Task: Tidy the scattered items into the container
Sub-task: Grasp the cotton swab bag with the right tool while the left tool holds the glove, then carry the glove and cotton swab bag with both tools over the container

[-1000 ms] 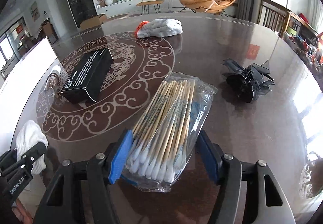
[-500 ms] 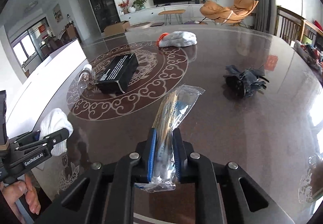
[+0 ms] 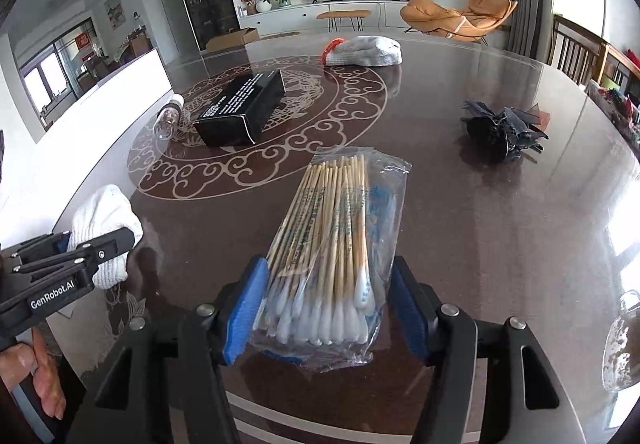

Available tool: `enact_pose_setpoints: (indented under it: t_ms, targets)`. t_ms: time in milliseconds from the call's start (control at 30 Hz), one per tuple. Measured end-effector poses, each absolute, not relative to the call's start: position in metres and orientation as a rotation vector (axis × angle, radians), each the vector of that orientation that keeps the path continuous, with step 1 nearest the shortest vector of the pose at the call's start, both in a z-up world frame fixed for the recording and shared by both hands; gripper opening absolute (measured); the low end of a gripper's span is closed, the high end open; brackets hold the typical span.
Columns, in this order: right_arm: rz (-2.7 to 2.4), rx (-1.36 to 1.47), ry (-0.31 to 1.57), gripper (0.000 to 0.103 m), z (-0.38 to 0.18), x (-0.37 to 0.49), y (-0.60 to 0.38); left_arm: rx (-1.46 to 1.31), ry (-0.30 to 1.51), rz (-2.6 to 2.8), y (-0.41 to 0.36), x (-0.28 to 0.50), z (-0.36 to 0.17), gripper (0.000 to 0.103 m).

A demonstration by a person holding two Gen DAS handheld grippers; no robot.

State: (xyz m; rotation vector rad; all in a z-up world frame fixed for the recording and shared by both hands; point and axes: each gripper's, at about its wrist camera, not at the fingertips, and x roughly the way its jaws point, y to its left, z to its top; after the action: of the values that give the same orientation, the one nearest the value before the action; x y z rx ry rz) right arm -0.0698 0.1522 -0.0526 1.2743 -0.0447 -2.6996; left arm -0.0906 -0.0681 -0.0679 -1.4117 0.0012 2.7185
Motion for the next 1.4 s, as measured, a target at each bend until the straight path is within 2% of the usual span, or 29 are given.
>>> enact_pose_setpoints:
  t_ms: [100, 133, 167, 333, 700, 900, 1200, 1400]
  targets:
    - [-2.673, 1.295, -0.007, 0.062, -0.052, -0.070, 0.151, -1.411, -0.005, 2.718, -0.069, -0.090, -0.068, 0.039]
    - [-2.661, 1.295, 0.006, 0.054, -0.051, -0.070, 0.151, -1.411, -0.009, 2.719, -0.070, -0.090, -0.067, 0.039]
    - [-2.647, 1.283, 0.002, 0.039, -0.050, -0.069, 0.152, -1.411, -0.013, 2.719, -0.071, -0.089, -0.067, 0.039]
    - [-2.658, 1.240, -0.078, 0.027, -0.042, -0.061, 0.163, -1.385, -0.030, 2.718, -0.072, -0.081, -0.057, 0.039]
    - [-2.634, 1.140, -0.109, 0.026, -0.011, -0.058, 0.152, -1.371, -0.091, 2.724, -0.081, -0.079, -0.042, 0.039]
    - [-2.544, 1.078, -0.079, 0.026, 0.016, -0.077, 0.108, -1.358, -0.193, 2.756, -0.118, -0.081, -0.023, 0.039]
    - [-2.309, 0.860, -0.017, 0.026, 0.103, -0.127, -0.042, -1.220, -0.325, 3.017, -0.278, -0.099, 0.064, 0.039]
    - [-2.099, 0.843, 0.015, 0.026, 0.125, -0.153, -0.183, -1.326, -0.412, 3.181, -0.405, -0.101, 0.070, 0.039]
